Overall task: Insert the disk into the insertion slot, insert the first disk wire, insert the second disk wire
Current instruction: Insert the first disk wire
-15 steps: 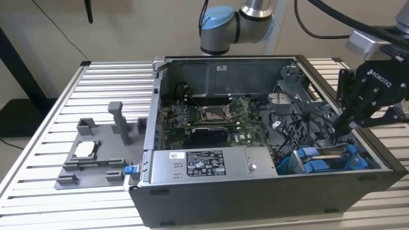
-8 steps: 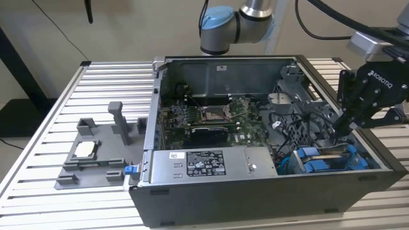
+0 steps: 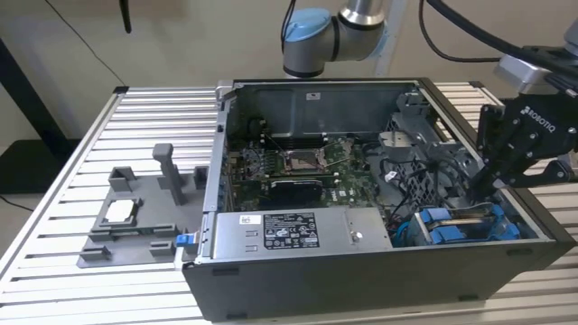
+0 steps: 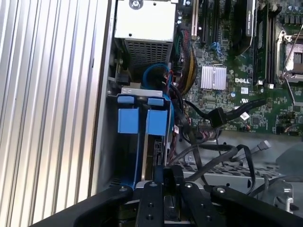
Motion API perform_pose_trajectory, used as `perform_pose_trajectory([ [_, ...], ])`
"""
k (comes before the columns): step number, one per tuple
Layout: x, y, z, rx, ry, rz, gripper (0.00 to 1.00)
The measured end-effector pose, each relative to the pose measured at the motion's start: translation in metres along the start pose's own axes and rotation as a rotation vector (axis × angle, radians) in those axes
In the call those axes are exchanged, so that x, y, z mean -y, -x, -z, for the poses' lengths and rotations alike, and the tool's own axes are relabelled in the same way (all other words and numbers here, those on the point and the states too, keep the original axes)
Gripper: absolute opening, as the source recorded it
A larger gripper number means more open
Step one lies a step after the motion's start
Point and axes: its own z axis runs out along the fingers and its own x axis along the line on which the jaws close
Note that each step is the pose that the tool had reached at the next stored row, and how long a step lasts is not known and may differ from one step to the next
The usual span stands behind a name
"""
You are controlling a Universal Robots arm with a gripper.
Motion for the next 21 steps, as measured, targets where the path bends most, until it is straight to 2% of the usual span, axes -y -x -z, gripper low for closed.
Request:
perform_pose_trajectory([
  [7,0.0058,-0.0029,-0.0083,0.0009,0.0082,0.000,0.19],
  [13,0.0069,-0.0048,-0.0123,0.0022,0.0127,0.000,0.19],
  [21,0.0077,-0.0064,-0.0151,0.0060,0.0130,-0.023,0.19],
])
